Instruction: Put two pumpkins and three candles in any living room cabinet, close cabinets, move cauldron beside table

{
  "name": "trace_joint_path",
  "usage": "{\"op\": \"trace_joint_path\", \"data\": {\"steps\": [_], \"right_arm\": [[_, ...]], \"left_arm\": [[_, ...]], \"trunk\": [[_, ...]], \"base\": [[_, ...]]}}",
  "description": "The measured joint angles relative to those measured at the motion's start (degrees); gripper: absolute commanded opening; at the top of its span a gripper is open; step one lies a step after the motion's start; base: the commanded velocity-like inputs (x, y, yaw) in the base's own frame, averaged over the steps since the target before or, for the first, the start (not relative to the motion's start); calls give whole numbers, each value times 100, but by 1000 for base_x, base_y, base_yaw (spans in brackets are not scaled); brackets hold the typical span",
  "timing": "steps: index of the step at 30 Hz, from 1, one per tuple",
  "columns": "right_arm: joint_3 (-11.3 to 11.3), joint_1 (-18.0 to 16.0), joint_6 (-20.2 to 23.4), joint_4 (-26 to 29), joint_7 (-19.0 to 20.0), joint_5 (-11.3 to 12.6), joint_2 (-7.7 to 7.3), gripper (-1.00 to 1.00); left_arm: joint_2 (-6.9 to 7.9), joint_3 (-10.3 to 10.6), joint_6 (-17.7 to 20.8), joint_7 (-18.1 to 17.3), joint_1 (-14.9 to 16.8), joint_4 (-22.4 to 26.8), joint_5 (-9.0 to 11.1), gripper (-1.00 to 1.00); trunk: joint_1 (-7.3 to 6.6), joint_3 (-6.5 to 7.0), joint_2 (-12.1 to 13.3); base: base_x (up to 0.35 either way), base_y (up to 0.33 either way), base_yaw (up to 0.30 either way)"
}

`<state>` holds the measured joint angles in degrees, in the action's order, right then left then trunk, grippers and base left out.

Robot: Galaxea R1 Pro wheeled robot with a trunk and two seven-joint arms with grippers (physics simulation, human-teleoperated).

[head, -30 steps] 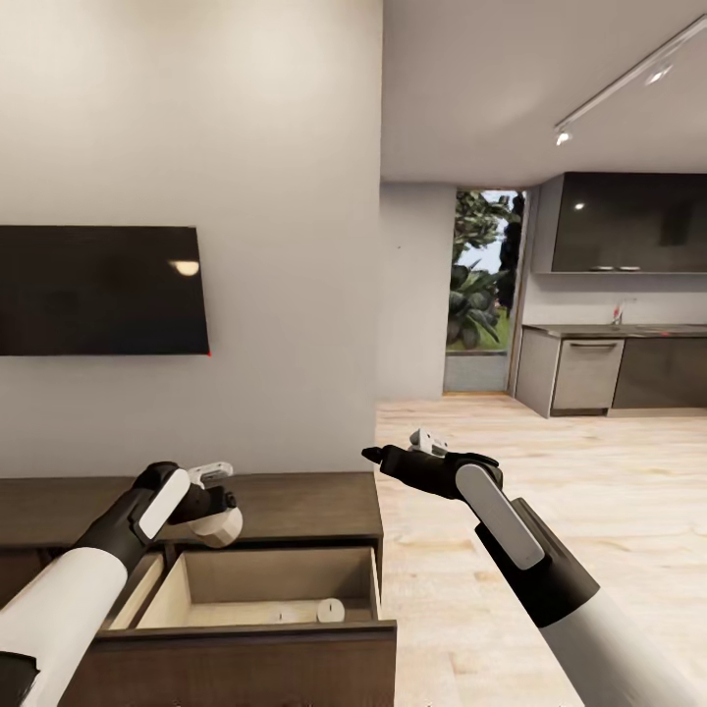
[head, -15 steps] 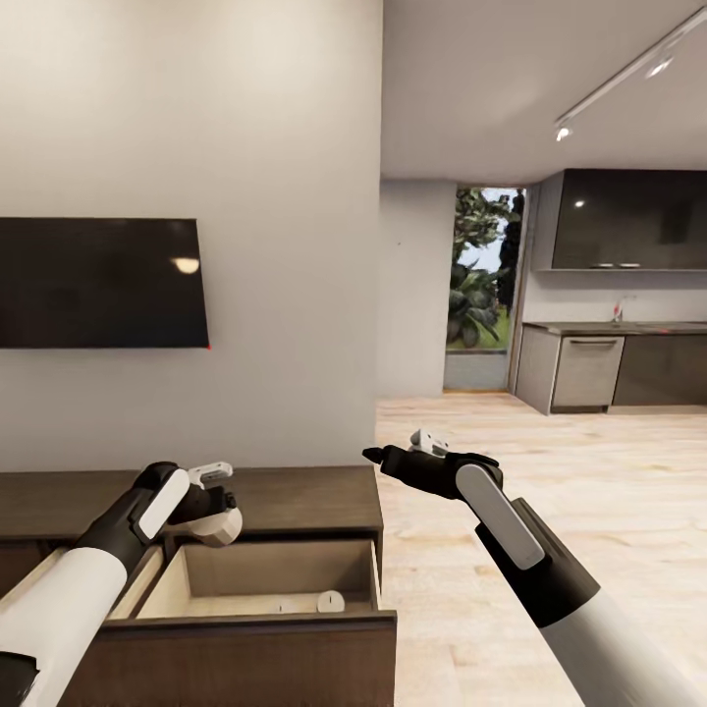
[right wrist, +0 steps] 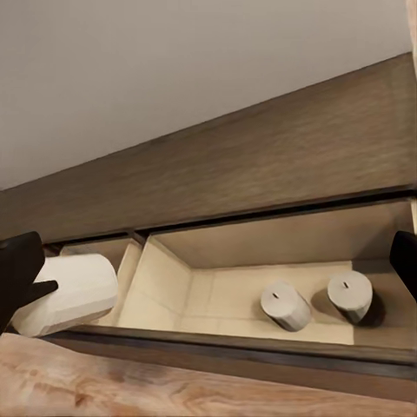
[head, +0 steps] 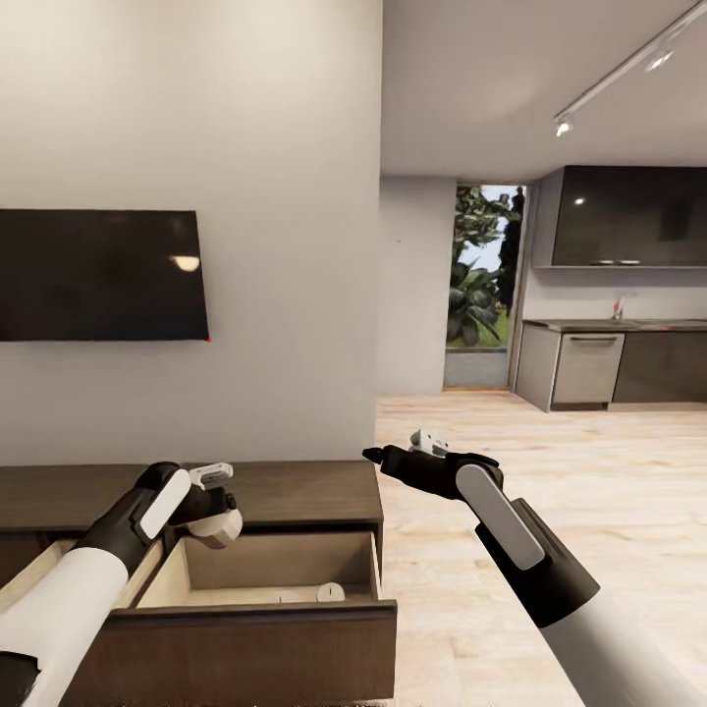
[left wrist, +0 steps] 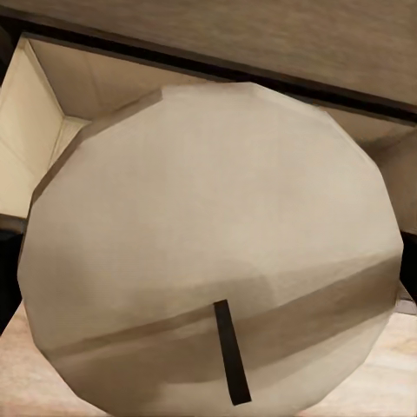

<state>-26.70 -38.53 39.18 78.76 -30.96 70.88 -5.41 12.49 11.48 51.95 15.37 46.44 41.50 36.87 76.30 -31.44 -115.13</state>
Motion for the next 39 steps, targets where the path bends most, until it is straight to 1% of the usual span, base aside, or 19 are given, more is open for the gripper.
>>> {"op": "trace_joint_path", "data": {"steps": [4, 11, 28, 30, 33, 36, 39], "right_arm": [[0, -1, 1, 0, 0, 0, 3, 100], [0, 1, 1, 0, 0, 0, 6, 100], [-5, 1, -8, 0, -8, 0, 9, 100], [-4, 1, -9, -2, -5, 0, 9, 100], [-5, 1, -9, -1, -5, 0, 9, 100], [-8, 1, -8, -4, -6, 0, 9, 100], [-8, 2, -11, -3, -4, 0, 9, 100]], "left_arm": [[-8, 3, 1, 58, 0, -8, -4, -100], [-24, 2, -12, 89, 15, -213, -13, -100], [-18, 39, -67, 91, 24, -239, -14, -100], [-20, 40, -70, 92, 23, -238, -69, -100], [-24, 36, -77, 94, 22, -247, -348, -100], [-25, 27, -82, 93, 22, -251, -542, -100], [-27, 24, -86, 92, 25, -248, -590, -100]], "trunk": [[88, -72, -160], [242, -197, -441], [615, -503, -1123], [659, -539, -1203], [660, -539, -1205], [660, -539, -1205], [660, -539, -1205]], "base": [[0, 0, 0], [0, 0, 0], [0, 0, 0], [0, 0, 0], [0, 0, 0], [0, 0, 0], [0, 0, 0]]}}
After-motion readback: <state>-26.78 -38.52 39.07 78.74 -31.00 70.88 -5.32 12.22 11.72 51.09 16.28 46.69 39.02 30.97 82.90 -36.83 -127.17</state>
